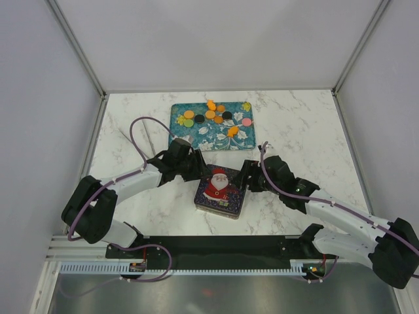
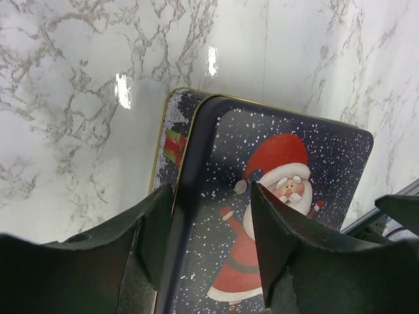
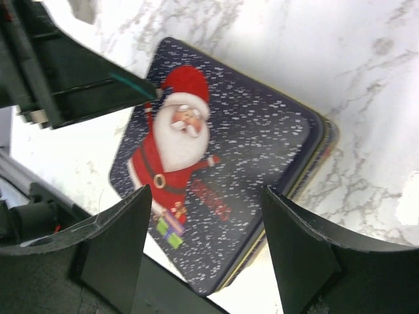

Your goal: Pack the cookies

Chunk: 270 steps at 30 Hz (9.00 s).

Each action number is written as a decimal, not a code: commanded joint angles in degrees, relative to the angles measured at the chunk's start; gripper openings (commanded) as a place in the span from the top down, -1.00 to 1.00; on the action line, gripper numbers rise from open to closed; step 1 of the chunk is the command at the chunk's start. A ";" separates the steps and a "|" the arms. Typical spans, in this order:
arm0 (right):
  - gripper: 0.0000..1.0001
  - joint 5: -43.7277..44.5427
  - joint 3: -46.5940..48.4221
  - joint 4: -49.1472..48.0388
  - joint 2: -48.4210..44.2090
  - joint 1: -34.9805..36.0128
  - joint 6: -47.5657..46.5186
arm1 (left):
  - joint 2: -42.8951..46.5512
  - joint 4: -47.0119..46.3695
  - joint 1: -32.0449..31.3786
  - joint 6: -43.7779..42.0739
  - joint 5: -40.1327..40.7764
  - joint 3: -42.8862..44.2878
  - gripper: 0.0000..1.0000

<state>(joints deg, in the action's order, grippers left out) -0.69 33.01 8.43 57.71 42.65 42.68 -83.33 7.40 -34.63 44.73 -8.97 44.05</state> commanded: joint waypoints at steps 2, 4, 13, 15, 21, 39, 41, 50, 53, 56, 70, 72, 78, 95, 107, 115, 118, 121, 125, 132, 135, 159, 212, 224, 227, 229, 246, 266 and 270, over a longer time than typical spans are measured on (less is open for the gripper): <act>-0.51 5.87 1.53 1.94 1.26 -0.99 -0.75 | 0.45 -0.98 -0.26 -1.31 -2.10 0.60 -0.19; -0.52 5.44 1.09 2.21 1.17 -2.13 -1.01 | 0.62 -0.98 -0.26 -1.49 -2.45 0.68 -0.23; -0.55 3.33 0.21 1.16 3.28 -2.57 -1.28 | -0.34 -0.89 -0.44 -2.72 -5.79 2.18 -0.31; -0.55 2.98 -0.67 0.54 3.63 -2.58 -1.10 | -0.34 -0.72 -0.44 -3.07 -6.50 2.44 -0.31; -0.55 2.10 -1.90 -0.95 5.13 -2.58 -0.93 | -0.52 -0.46 -0.52 -3.68 -7.37 2.88 -0.30; -0.35 2.18 -2.25 -2.98 7.32 -2.58 -0.84 | -0.69 1.48 -1.05 -5.35 -9.57 5.17 -0.15; -0.32 2.09 -2.34 -3.15 7.50 -2.58 -0.84 | -0.69 1.57 -1.14 -5.36 -9.57 5.25 -0.15; -0.31 2.18 -3.22 -3.50 7.41 -2.66 -0.66 | -2.45 2.00 -2.45 -5.97 -9.49 6.40 -0.18; -0.30 2.10 -3.66 -3.94 7.50 -2.58 -0.84 | -2.63 2.09 -2.98 -5.97 -8.87 6.57 -0.22; -0.26 1.83 -4.27 -4.82 7.59 -2.58 -0.58 | -2.98 2.09 -3.60 -5.88 -8.43 6.57 -0.22; -0.20 1.30 -9.11 -7.90 7.94 -2.66 0.48 | -5.26 2.36 -6.59 -5.53 -4.57 6.31 -0.24; -0.14 0.95 -9.81 -10.00 8.20 -2.66 0.74 | -5.26 2.36 -7.20 -5.36 -3.60 6.13 -0.24; -0.16 -0.81 -10.34 -12.38 9.61 -2.66 1.01 | -4.47 2.09 -9.05 -4.74 -1.93 5.43 -0.30; -0.77 2.80 -1.11 -0.08 4.70 -4.07 -4.53 | -2.54 3.59 -8.96 -4.83 0.62 5.78 -0.31; -0.91 -2.54 -2.59 5.29 -0.84 -6.62 -5.24 | -2.54 3.67 -8.26 -4.91 -0.17 6.31 -0.29; -0.93 -11.43 -11.38 2.47 -8.66 -6.71 0.03 | -2.63 2.89 -8.35 -4.74 -1.22 6.66 -0.29; -0.93 -13.89 -13.50 2.04 -11.56 -6.53 1.79 | -2.63 2.80 -8.35 -4.65 -1.31 6.57 -0.28; -0.92 -17.23 -18.14 -1.64 -13.76 -6.62 5.13 | -2.71 2.36 -8.35 -4.48 -1.40 6.40 -0.28; -0.86 -19.44 -22.81 -7.97 -11.93 -6.44 8.04 | -2.80 2.01 -8.35 -4.21 -1.40 6.22 -0.28; -0.31 -18.03 -23.62 -12.91 -7.89 -6.44 8.66 | -2.10 1.48 -8.35 -3.51 -1.40 6.04 -0.28; 0.04 -17.25 -20.98 -14.05 -3.85 -6.44 7.34 | -1.49 1.48 -8.26 -3.25 -0.96 6.04 -0.28; -0.44 -11.97 -3.05 -3.86 6.81 -7.76 -1.89 | -1.84 3.06 -3.16 -5.35 0.89 6.40 -0.29; 1.00 -37.18 -10.71 -28.12 2.32 -8.82 8.12 | -3.24 3.94 -2.63 -6.06 -1.13 8.24 -0.28; 1.00 -40.01 -21.92 -59.12 21.96 -7.85 15.24 | -3.77 4.03 -2.63 -6.06 -1.22 8.51 -0.28; 1.00 -40.18 -25.54 -70.10 29.62 -7.76 17.18 | -3.51 4.03 -2.63 -6.06 -1.22 8.59 -0.28; 1.00 -39.74 -26.59 -73.90 31.93 -7.67 17.18 | -3.51 4.03 -2.63 -6.06 -1.05 8.68 -0.28; 1.00 -36.93 -13.61 -35.81 10.51 -8.11 7.52 | -2.10 4.90 -2.63 -6.59 -0.61 9.47 -0.32; 0.60 -20.40 11.29 -0.67 -2.18 -11.54 -4.27 | 10.73 14.93 0.53 -10.54 2.56 16.95 -0.51; 0.73 -24.26 5.32 -17.42 5.46 -13.03 -1.81 | 12.22 14.93 0.53 -10.45 2.29 15.72 -0.50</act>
<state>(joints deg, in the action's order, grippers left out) -22.94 42.19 1.52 58.81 30.70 39.70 -73.14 21.28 -34.20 36.32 -6.57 60.03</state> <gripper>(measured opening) 0.149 0.754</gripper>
